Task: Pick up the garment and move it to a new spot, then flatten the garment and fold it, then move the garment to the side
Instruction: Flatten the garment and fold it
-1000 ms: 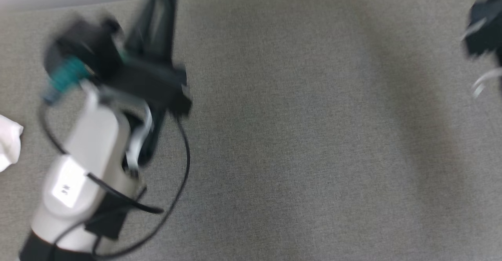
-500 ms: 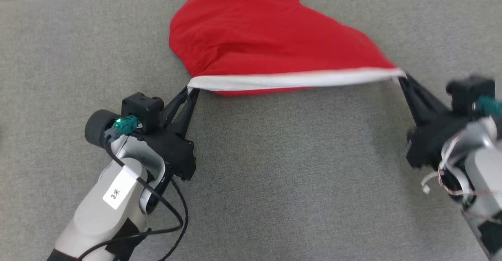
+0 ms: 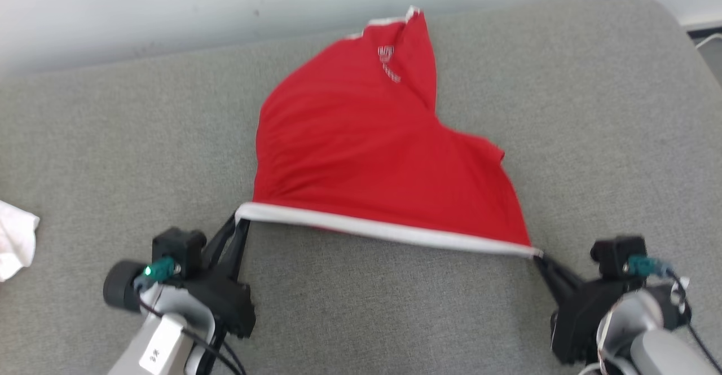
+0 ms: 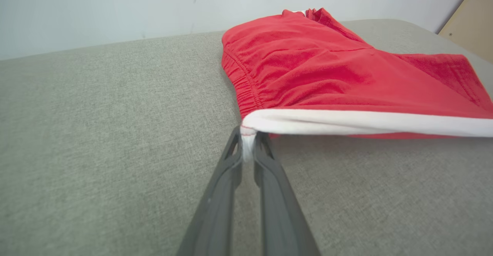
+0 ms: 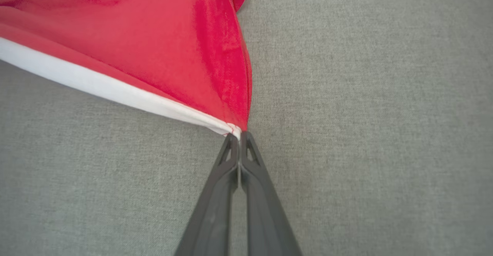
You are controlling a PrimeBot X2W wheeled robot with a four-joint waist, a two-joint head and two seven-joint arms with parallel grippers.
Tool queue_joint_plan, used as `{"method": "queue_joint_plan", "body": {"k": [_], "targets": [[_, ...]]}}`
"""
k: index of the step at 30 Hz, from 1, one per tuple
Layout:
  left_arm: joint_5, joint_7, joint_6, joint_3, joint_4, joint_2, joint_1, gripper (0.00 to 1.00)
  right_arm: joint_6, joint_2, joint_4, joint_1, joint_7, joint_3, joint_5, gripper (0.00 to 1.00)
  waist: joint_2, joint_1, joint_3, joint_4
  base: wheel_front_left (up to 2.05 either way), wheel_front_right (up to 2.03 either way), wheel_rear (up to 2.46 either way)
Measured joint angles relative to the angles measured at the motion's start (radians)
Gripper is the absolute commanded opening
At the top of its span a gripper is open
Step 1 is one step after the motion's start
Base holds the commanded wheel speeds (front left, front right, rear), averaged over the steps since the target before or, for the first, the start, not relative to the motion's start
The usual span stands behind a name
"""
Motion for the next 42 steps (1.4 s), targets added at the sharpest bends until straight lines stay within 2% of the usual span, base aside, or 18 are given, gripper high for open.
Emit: {"method": "queue_joint_plan", "body": {"k": [8,15,20,25,27,30,34,37,39,42], "targets": [[-0.026,-0.019,0.023,0.026,-0.033,-0.001,0.107,0.0,-0.003,0.0,-0.116,0.103,0.013,-0.02,0.044,0.0,-0.0001,-0.0001,-0.063,0.013,0.0,0.0,0.0],[-0.06,-0.035,0.045,0.089,-0.19,0.009,0.125,0.0,0.01,-0.028,-0.39,0.097,-0.084,-0.126,0.096,0.0,-0.0001,0.0,-0.087,0.026,0.0,0.0,0.0],[-0.066,-0.038,0.062,0.117,-0.311,0.023,0.204,0.0,-0.015,-0.064,-0.527,0.155,-0.095,-0.158,0.074,0.0,-0.0001,-0.0001,-0.097,0.024,0.0,0.0,0.0],[-0.074,-0.038,0.07,0.116,-0.365,0.035,0.233,0.0,-0.015,-0.074,-0.52,0.134,-0.025,-0.104,0.072,0.0,0.0,0.0,-0.072,0.021,0.0,0.0,0.0],[-0.076,-0.026,0.068,0.104,-0.365,0.031,0.216,0.0,0.002,-0.08,-0.471,0.066,0.014,-0.077,0.071,0.0,0.0,0.0,-0.056,0.02,0.0,0.0,0.0],[-0.072,0.021,0.04,0.078,-0.33,0.015,0.11,0.0,0.022,-0.093,-0.351,-0.121,0.064,-0.067,0.052,0.0,0.0,0.0002,-0.024,0.019,0.0,0.0,0.0],[-0.06,0.1,0.016,0.077,-0.232,-0.022,-0.177,0.0,0.02,-0.074,-0.154,-0.479,0.08,-0.087,-0.016,0.0,0.0002,0.0005,0.025,0.022,0.0,0.0,0.0],[-0.029,0.109,0.018,0.117,-0.21,-0.03,-0.404,0.0,0.009,-0.056,-0.094,-0.721,0.024,-0.151,-0.088,0.0,0.0003,0.0005,0.065,0.027,0.0,0.0,0.0],[-0.011,0.069,0.03,0.152,-0.23,-0.057,-0.532,0.0,-0.001,-0.057,-0.069,-0.846,-0.032,-0.174,-0.112,0.0,0.0003,0.0005,0.09,0.031,0.0,0.0,0.0],[-0.013,0.004,0.034,0.19,-0.25,-0.076,-0.605,0.0,0.004,-0.076,-0.048,-0.944,-0.1,-0.155,-0.162,0.0,0.0001,0.0002,0.12,0.039,0.0,0.0,0.0]]}}
